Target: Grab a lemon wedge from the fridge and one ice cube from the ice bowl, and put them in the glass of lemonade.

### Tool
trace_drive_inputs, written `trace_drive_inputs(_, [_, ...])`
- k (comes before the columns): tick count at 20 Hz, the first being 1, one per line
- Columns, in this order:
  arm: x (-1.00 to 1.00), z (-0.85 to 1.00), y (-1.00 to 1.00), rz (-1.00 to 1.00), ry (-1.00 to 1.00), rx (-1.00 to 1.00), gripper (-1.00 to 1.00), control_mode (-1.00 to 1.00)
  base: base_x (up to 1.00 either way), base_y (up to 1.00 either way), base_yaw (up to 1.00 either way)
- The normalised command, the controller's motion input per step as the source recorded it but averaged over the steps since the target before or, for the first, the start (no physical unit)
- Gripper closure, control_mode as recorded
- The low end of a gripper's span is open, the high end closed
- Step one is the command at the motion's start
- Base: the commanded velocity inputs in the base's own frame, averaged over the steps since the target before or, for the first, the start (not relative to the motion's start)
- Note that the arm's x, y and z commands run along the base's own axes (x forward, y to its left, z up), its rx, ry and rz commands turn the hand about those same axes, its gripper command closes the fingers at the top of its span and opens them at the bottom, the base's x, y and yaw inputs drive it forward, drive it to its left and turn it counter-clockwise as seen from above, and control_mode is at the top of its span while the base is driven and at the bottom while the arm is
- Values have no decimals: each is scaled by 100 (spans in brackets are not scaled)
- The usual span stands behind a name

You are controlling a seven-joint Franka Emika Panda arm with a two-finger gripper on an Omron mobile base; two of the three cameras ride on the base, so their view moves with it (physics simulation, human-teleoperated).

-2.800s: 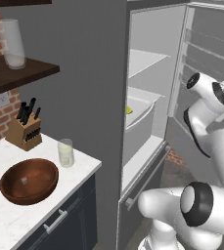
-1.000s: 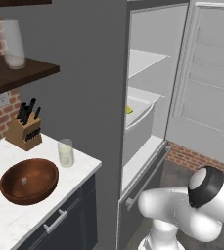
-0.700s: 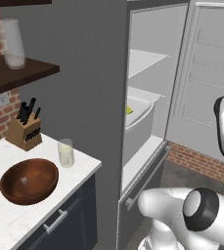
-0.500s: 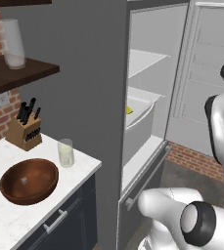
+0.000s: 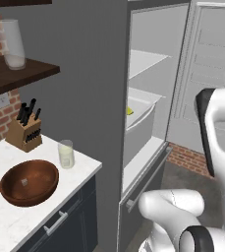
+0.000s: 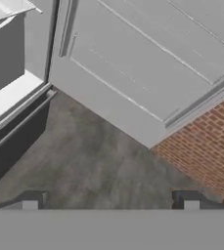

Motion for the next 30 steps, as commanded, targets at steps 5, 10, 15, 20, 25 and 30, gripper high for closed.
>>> trace_drive_inputs(5, [-17, -79, 98, 20, 0, 44, -100, -100, 0, 0, 0])
trace_drive_inputs(10, [-11, -100, 100, 20, 0, 34, -100, -100, 0, 0, 0])
trace_drive_inputs(15, [-12, -25, 83, 9, -11, 10, -100, -100, 0, 0, 0])
trace_drive_inputs(20, [-47, 25, 64, 2, -9, -2, -100, -100, 0, 0, 0])
trace_drive_inputs(25, [-74, 25, 44, 1, -7, -8, -100, -100, 0, 0, 0])
trace_drive_inputs(30, [-39, 6, 3, 0, -17, 0, -100, -100, 0, 0, 0])
